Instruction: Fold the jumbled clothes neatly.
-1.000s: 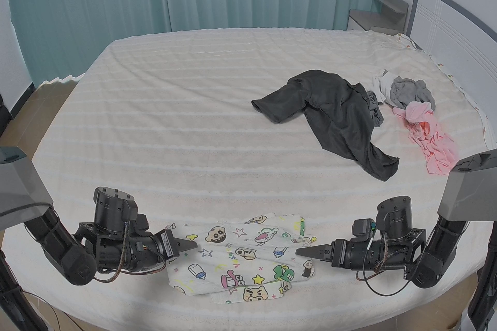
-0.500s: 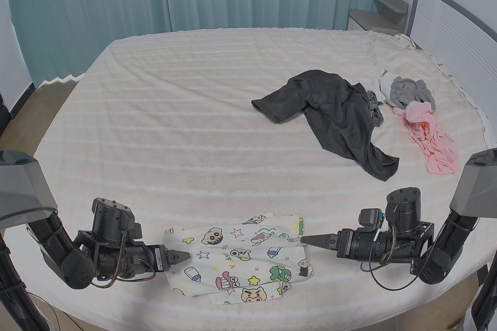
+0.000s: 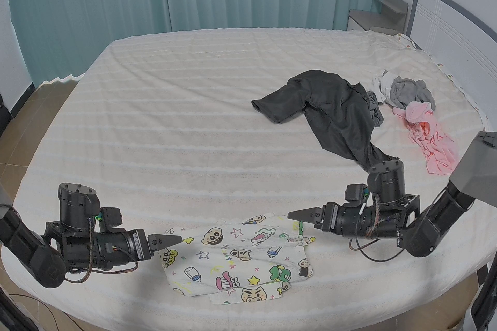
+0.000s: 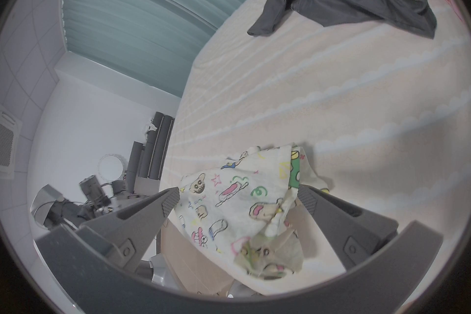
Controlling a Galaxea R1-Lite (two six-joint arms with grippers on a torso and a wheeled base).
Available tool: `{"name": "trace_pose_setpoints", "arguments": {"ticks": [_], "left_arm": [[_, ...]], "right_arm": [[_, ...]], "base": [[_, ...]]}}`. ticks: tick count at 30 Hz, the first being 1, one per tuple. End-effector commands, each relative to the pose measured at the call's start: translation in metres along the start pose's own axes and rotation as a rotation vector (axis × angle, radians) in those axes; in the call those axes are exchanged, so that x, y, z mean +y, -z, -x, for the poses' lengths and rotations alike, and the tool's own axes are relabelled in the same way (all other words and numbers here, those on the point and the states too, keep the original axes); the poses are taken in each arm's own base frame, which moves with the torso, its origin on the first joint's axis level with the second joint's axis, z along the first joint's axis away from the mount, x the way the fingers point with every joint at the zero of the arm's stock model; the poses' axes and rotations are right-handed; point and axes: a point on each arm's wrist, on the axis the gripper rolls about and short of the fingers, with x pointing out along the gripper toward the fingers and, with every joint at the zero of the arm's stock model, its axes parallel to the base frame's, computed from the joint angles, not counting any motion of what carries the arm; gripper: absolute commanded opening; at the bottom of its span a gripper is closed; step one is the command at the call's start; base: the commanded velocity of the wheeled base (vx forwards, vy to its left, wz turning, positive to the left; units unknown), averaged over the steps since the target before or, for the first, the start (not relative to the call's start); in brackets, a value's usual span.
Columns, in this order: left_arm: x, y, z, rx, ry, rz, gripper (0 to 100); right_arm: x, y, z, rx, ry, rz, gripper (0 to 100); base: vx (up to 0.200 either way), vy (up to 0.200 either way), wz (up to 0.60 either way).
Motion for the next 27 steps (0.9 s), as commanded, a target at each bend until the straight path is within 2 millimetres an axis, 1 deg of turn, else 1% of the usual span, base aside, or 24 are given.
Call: {"name": "trace_pose_setpoints", "arguments": {"ticks": [1,4,7,9,10,11,12,17,19,20,24,27], "left_arm": [[-0.019,0.001,0.012,-0.010,0.097,0.013,100],[-0.029,0.008,0.007,0.026,0.123,0.002,100],[-0.032,0.011,0.003,0.045,0.128,-0.009,100],[-0.033,0.019,-0.011,0.085,0.095,-0.016,100],[-0.033,0.019,-0.011,0.085,0.095,-0.016,100],[-0.032,0.024,-0.019,0.104,0.065,-0.022,100],[-0.031,0.028,-0.024,0.119,0.039,-0.026,100],[-0.026,0.040,-0.043,0.142,-0.024,-0.041,100],[-0.026,0.041,-0.046,0.143,-0.029,-0.044,100],[-0.024,0.046,-0.055,0.138,-0.052,-0.055,100],[-0.024,0.057,-0.063,0.147,-0.080,-0.079,100],[-0.025,0.060,-0.064,0.155,-0.089,-0.086,100]], "right_arm": [[-0.018,0.001,-0.043,0.074,0.056,-0.027,100],[-0.022,0.006,-0.058,0.117,0.075,-0.023,100],[-0.023,0.005,-0.063,0.127,0.078,-0.009,100],[-0.023,0.005,-0.066,0.141,0.086,0.001,100],[-0.023,0.005,-0.066,0.141,0.086,0.001,100],[-0.023,0.003,-0.068,0.142,0.087,0.004,100],[-0.022,0.003,-0.068,0.143,0.088,0.005,0],[-0.022,-0.001,-0.069,0.127,0.081,0.018,0],[-0.021,-0.001,-0.068,0.125,0.079,0.019,0],[-0.020,-0.003,-0.068,0.110,0.077,0.024,0],[-0.019,-0.007,-0.068,0.052,0.088,0.042,0],[-0.018,-0.011,-0.067,0.014,0.085,0.050,0]], "base": [[0.000,0.000,0.00],[0.000,0.000,0.00],[0.000,0.000,0.00],[0.000,0.000,0.00],[0.000,0.000,0.00],[0.000,0.000,0.00],[0.000,0.000,0.00],[0.000,0.000,0.00],[0.000,0.000,0.00],[0.000,0.000,0.00],[0.000,0.000,0.00],[0.000,0.000,0.00]]}}
